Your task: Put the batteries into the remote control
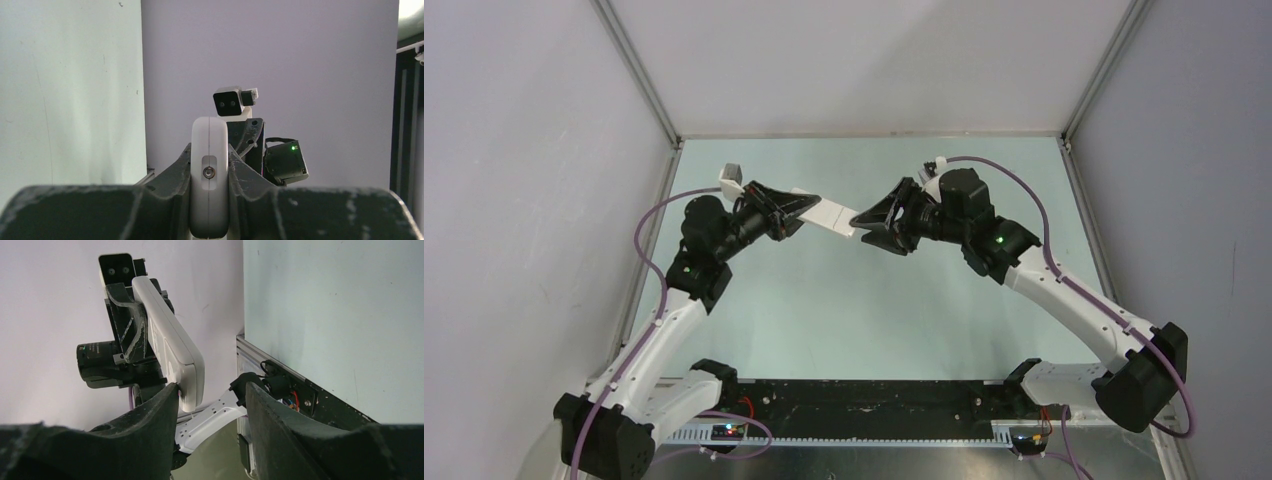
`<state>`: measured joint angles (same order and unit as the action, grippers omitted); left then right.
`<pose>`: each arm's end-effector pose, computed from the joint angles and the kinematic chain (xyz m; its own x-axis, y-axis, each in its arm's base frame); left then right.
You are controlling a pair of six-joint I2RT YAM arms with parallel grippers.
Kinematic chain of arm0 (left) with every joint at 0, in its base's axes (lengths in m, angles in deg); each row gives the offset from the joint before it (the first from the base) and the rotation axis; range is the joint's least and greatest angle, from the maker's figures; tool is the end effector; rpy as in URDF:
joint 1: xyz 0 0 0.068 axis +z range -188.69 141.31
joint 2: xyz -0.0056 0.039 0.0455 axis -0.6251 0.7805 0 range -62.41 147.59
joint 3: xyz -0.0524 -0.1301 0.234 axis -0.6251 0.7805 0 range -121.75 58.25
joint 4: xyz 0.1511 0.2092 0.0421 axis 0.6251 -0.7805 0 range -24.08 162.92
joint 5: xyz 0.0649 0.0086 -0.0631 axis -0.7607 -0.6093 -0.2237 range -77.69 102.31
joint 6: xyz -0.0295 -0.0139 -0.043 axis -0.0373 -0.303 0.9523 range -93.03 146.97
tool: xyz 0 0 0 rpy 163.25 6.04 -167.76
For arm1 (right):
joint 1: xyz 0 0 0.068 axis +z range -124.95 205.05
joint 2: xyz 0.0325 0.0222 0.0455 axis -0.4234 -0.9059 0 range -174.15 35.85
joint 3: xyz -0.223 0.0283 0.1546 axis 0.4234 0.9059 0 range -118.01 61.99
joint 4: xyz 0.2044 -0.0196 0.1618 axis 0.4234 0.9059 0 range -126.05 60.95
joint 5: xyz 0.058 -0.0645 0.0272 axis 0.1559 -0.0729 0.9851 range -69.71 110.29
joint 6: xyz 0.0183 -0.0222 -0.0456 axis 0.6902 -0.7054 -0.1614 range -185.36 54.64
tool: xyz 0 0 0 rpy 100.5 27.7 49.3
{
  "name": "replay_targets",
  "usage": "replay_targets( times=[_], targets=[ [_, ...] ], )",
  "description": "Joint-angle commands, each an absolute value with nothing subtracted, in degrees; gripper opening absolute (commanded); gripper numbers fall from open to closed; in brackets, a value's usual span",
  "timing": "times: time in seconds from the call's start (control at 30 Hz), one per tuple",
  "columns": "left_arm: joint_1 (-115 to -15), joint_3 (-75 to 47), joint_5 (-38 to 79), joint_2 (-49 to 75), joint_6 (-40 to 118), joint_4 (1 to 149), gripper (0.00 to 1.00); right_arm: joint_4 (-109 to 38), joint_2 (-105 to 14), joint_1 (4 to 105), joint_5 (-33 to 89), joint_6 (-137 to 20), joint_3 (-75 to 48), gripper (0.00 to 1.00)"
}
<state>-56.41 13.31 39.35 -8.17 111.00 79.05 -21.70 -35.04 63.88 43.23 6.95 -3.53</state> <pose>0.2074 -0.0831 0.3415 -0.7051 -0.7047 -0.0787 0.0208 0.0905 -0.9957 0.2123 0.1887 0.3638 -0.9023 0.4001 -0.1607 -0.0118 0.3495 0.9368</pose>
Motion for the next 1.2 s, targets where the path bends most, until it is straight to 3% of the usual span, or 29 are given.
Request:
replay_targets(
  times=[0.0,0.33,0.83,1.07,1.17],
  targets=[
    [-56.4,12.2,38.7,-8.9,113.5,84.7,0.0,-20.0,-33.6,63.5,42.7,5.5,-3.9,0.57],
    [-56.4,11.4,39.3,-9.3,115.9,84.7,0.0,-24.3,-34.3,63.9,43.3,4.4,-3.8,0.6],
    [-56.4,13.8,38.1,-10.0,129.4,91.8,0.0,-28.8,-36.6,67.1,41.1,0.4,-3.8,0.57],
    [-56.4,13.3,37.7,-9.7,132.6,95.3,0.0,-31.7,-38.4,67.9,40.9,0.2,-2.5,0.48],
    [-56.4,13.2,37.6,-9.6,133.8,97.3,0.0,-34.2,-39.4,67.9,42.0,1.7,-1.8,0.39]
  ],
)
